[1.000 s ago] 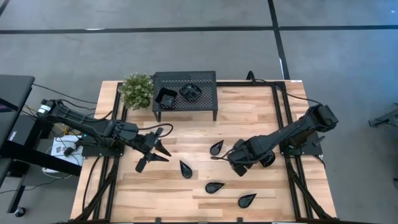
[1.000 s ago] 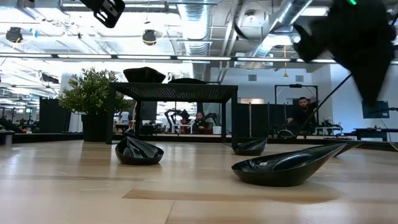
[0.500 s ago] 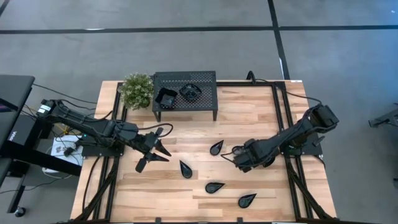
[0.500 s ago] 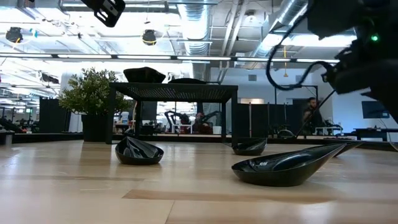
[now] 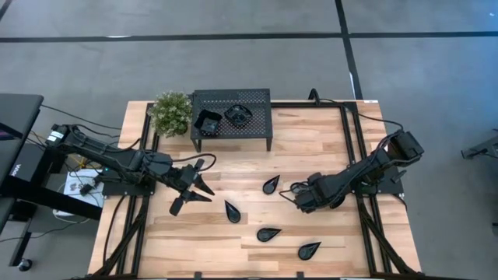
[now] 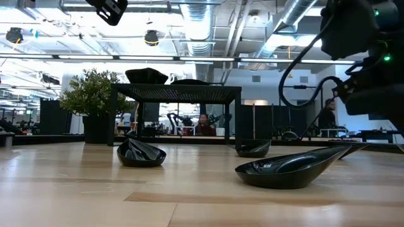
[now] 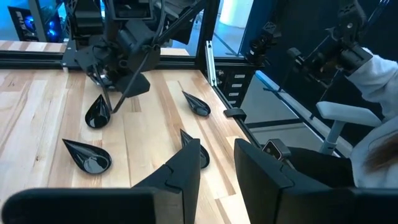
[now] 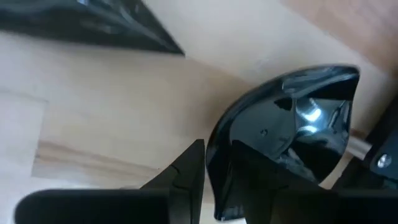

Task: Pick & Place Mini shaped plates
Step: Stack the leaf shaped plate on top of the leaf shaped plate on the shelf

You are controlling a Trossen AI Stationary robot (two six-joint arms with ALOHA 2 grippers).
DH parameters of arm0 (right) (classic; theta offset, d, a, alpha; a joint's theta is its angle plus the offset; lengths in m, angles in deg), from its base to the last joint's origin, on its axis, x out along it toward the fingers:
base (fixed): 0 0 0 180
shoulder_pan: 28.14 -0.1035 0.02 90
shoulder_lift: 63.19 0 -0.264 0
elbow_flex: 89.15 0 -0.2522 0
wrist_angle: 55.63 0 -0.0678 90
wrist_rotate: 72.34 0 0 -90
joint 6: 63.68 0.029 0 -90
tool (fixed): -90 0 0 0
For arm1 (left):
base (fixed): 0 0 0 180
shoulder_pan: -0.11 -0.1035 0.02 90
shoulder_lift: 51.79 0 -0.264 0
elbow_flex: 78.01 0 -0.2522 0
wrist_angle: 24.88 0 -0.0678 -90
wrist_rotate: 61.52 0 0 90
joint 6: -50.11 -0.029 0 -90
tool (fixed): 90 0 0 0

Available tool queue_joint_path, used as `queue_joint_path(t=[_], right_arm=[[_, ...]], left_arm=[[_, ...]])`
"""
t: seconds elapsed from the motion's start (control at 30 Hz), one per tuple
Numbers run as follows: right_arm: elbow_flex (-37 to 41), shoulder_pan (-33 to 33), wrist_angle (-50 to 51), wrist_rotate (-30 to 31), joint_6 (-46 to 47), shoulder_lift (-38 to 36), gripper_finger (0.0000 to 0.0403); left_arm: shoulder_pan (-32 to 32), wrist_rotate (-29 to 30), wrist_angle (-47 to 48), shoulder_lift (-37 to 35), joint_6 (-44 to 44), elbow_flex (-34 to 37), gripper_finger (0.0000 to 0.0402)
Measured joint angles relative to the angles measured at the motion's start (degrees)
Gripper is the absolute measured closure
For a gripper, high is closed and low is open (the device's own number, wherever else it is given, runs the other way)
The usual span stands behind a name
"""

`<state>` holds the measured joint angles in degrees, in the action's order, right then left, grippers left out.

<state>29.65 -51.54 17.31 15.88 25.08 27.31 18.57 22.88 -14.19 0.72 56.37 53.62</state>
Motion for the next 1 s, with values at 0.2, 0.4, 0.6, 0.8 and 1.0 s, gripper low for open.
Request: queue_joint_path(t=[0.2,0.4,0.6,0.8,1.0], right_arm=[[0.00,0.73,0.19,-1.03,-0.86,0.00,0.0378],[-0.36,0.47,0.30,-1.19,-2.68,0.00,0.0395],[-9.34,-1.24,7.38,1.66,-6.22,0.07,0.0398],[-24.39,-2.45,12.31,13.38,-20.54,0.04,0.0399],[-32.36,-2.06,-5.44,31.30,-62.92,0.04,0.0401]], left_arm=[[0.00,0.00,-0.19,0.00,0.00,0.00,0.0302],[0.00,0.00,-0.46,0.00,0.00,0.00,0.0302],[0.00,0.00,-0.46,0.00,-0.01,0.00,0.0302],[1.13,-0.01,-0.46,0.00,-0.01,0.00,0.0302],[4.30,-0.13,-0.67,0.00,-0.48,0.00,0.0302]])
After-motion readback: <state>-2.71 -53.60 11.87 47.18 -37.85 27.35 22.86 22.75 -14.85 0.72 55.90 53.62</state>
